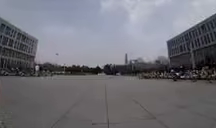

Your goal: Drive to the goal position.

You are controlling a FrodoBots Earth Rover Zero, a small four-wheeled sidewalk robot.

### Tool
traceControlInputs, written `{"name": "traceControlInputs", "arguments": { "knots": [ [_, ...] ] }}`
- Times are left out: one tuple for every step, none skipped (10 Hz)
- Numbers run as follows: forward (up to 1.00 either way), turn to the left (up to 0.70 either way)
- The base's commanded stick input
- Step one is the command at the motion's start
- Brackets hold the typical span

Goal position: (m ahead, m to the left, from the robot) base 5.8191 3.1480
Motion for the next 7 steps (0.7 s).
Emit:
{"name": "traceControlInputs", "arguments": {
  "knots": [
    [0.85, 0.0],
    [0.85, 0.0],
    [0.85, 0.0],
    [0.85, 0.0],
    [0.85, 0.0],
    [0.85, 0.0],
    [0.85, 0.0]
  ]
}}
